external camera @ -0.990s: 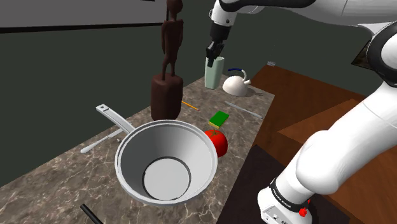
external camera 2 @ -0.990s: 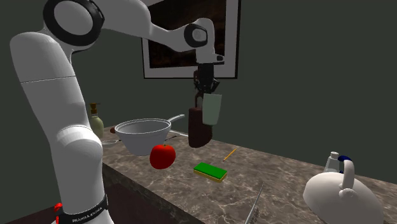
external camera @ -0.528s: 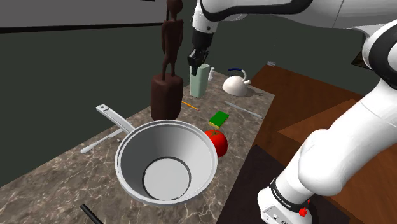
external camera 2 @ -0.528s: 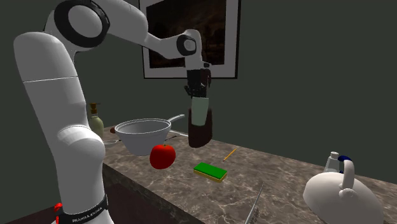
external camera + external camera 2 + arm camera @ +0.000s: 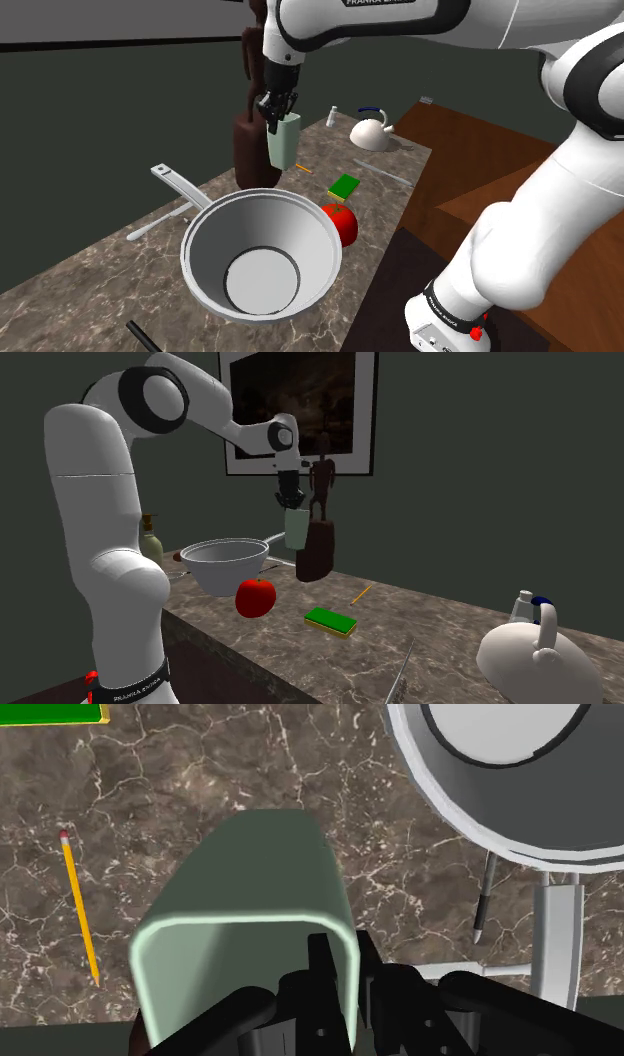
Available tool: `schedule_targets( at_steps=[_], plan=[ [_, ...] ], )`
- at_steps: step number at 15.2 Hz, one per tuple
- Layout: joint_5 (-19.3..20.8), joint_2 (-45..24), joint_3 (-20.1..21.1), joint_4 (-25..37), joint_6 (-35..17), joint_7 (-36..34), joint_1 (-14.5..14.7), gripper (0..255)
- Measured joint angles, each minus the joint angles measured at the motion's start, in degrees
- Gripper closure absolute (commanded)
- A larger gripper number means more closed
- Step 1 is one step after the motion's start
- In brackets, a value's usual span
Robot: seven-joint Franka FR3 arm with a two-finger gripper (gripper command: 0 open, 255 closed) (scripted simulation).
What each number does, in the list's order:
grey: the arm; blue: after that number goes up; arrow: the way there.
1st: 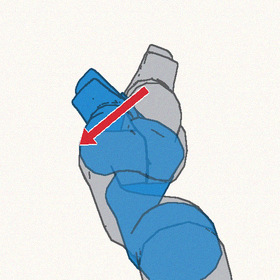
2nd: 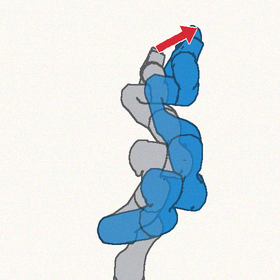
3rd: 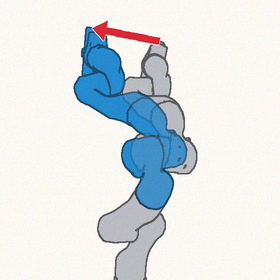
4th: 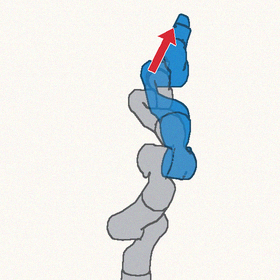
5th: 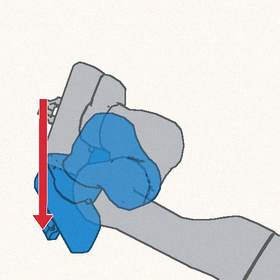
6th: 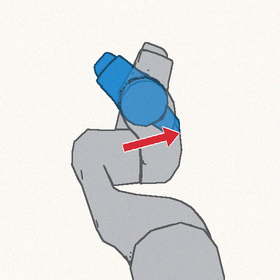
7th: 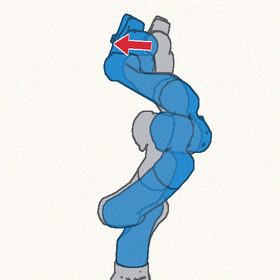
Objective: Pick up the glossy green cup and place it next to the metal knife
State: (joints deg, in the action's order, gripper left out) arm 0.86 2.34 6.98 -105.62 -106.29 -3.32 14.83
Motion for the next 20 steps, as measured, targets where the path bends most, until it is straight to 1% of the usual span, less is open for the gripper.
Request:
schedule_targets(
  at_steps=[2, 4, 8, 13, 16, 18, 19, 20],
  plan=[
    [0.41, -2.31, 1.24, 1.78, -0.47, -2.5, 1.14, 255],
    [0.72, -3.31, 2.4, 2.28, -0.89, -4.92, 2.32, 255],
    [2.15, -8.55, 4.81, 6.52, -1.62, -10.48, 5.17, 255],
    [4.44, -15.55, 6.95, 13.74, -1.02, -16.78, 8.99, 255],
    [6.21, -20.91, 7.75, 20.3, 0.4, -20.22, 11.63, 255],
    [7.18, -23.54, 8.2, 23.04, 0.46, -22.49, 13.46, 255],
    [7.79, -25.82, 8.33, 25.99, 1.32, -23.4, 14.47, 255],
    [8.22, -27.25, 8.51, 27.23, 1.3, -24.51, 15.48, 255]
  ],
)
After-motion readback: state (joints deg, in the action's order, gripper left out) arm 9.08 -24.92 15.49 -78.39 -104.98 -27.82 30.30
